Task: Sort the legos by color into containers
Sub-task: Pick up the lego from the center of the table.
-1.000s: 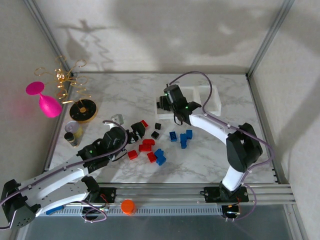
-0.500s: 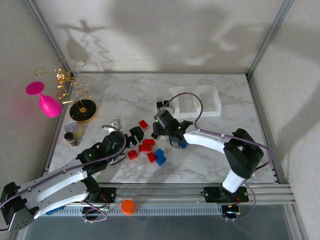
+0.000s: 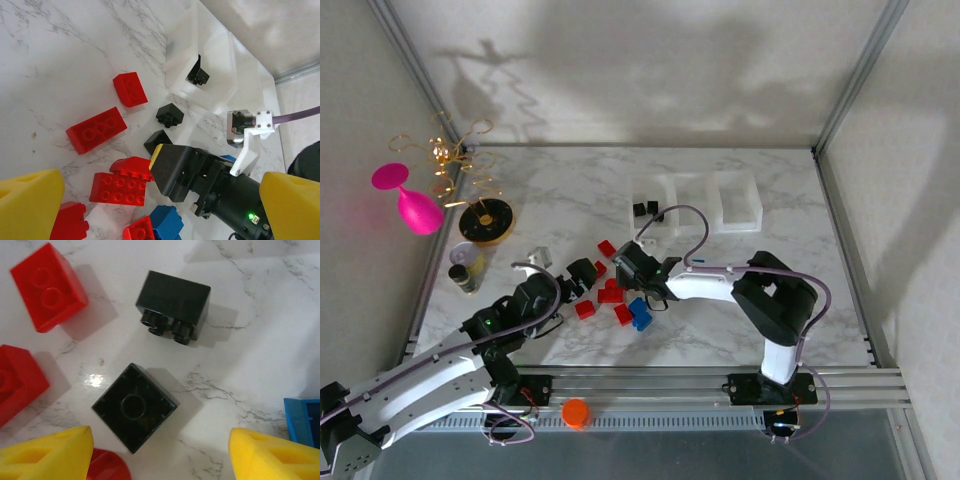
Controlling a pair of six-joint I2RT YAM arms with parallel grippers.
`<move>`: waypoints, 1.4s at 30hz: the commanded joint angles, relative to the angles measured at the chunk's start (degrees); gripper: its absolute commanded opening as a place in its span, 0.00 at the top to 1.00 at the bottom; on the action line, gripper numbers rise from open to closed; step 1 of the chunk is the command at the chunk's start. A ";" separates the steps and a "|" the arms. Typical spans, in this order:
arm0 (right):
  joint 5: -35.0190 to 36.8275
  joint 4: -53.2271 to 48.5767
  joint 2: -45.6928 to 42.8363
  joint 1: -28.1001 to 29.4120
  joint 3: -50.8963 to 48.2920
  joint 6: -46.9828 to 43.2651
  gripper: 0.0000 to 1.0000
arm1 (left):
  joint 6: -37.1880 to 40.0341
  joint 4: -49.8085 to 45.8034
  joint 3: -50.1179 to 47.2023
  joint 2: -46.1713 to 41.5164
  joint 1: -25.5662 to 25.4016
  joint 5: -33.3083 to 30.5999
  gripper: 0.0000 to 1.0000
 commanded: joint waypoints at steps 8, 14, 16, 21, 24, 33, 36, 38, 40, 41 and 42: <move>5.04 -0.89 5.79 0.13 6.76 2.91 0.31 | -1.67 -2.45 -0.86 -0.96 -0.24 -2.45 0.00; 4.95 -1.34 7.60 -0.61 7.62 3.00 0.38 | -1.25 -2.83 -0.53 -0.80 -0.24 -2.67 0.00; 5.19 -1.56 7.29 -0.60 7.13 3.11 0.42 | -1.13 -2.88 -0.48 -0.70 -0.24 -2.67 0.00; 5.67 -1.68 5.88 -0.90 5.03 3.57 0.51 | -1.07 -2.59 -0.57 -0.54 -0.24 -2.84 0.00; 5.34 -1.10 4.94 -0.97 4.16 3.52 0.56 | -1.06 -2.12 -0.66 -0.11 -0.24 -2.77 0.00; 6.16 -1.44 0.35 -1.07 3.43 2.19 0.60 | -0.46 -1.88 0.53 1.28 -0.19 -2.36 0.00; 6.94 -2.31 -1.97 -1.34 3.44 0.76 0.60 | -0.05 -1.70 0.99 1.45 -0.24 -2.40 0.00; 7.49 -2.84 -3.79 -1.96 3.53 -0.46 0.60 | 0.41 -1.66 1.48 1.84 -0.24 -2.61 0.00; 7.42 -2.79 -5.31 -2.91 3.73 -1.99 0.60 | 1.02 -1.61 2.21 2.50 -0.24 -2.67 0.00; 7.41 -2.96 -5.92 -3.78 4.08 -2.90 0.60 | 1.36 -1.63 2.62 2.94 -0.24 -2.75 0.00; 7.62 -3.15 -6.30 -4.62 4.51 -3.82 0.60 | 1.63 -1.46 3.09 3.58 -0.24 -2.84 0.01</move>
